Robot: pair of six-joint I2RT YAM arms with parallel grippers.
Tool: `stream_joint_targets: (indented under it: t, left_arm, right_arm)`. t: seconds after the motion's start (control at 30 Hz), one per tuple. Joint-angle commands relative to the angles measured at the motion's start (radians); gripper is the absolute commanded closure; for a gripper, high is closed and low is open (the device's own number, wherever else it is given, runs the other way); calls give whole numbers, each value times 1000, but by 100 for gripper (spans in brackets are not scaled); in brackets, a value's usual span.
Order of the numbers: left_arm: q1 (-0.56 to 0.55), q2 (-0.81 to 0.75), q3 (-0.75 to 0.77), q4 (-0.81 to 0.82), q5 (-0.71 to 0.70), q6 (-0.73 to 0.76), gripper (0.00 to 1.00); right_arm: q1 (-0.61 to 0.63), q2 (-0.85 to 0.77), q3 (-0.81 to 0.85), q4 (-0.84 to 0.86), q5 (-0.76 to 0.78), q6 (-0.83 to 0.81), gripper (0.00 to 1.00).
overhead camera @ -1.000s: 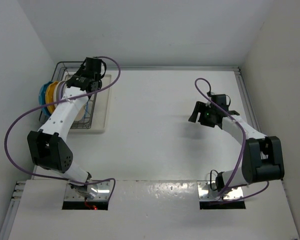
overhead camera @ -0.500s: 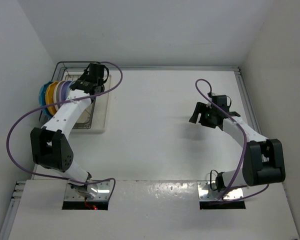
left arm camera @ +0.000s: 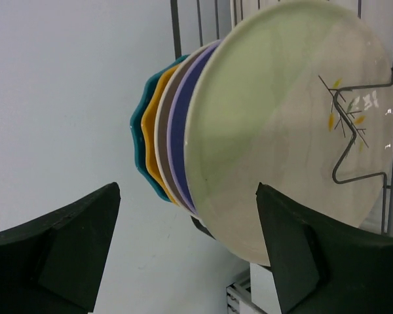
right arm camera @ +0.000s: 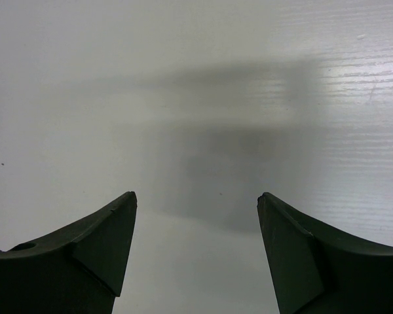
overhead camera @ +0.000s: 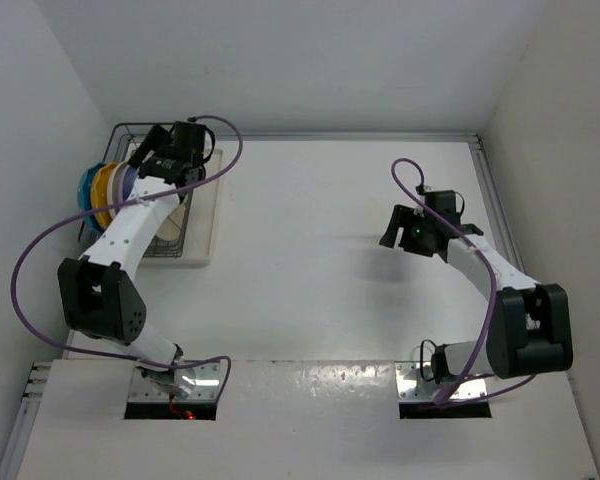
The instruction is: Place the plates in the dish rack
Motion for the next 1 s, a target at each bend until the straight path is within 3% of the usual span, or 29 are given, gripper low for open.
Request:
stream_joint_targets:
  t: [0.0,0.2,0.27,0.33,0.37,0.4,0.43,0.53,0.63,0.73,0.83,0.97]
  left_arm:
    - [11,-80,96,-18,55,-69,8]
    - [54,-229,119,-93,261,-135,7]
    - [82,-285,64,-131,473,-177,7]
    - [94,-419,-118,-156,730,-169,7]
    - [94,-472,-196,-156,792,-142,7]
    - [94,-528,-274,-156,835,-87,7]
    - [94,-639,-424,-156,875,-56,7]
    - [94,-816,-688,-96,842,-4,7]
    - [94,-1121,-900,-17,842,58,1]
    - [94,-1405,-1014,20,863,57,1]
    - [94,-1436,-1038,30,863,26,1]
    - [94,-1334,-1027,7,883,53,1]
  right_arm:
    - [-1,-38,38,5,7,-13,25]
    - [-1,-67,43,-12,10,-9,25]
    - [2,-84,37,-15,13,-10,21]
    - [0,-108,20,-12,24,-10,16]
    - [0,-117,14,-12,30,-4,15]
    - [-4,-142,-1,-6,35,2,3]
    - [-3,-153,-9,-4,44,8,1]
    - [-7,-220,-69,26,52,22,1]
    - [-6,-294,-153,60,58,51,1]
    - [-6,-361,-225,40,64,92,1]
    - [-7,-439,-264,13,72,109,1]
    - [-3,-524,-328,-21,89,123,1]
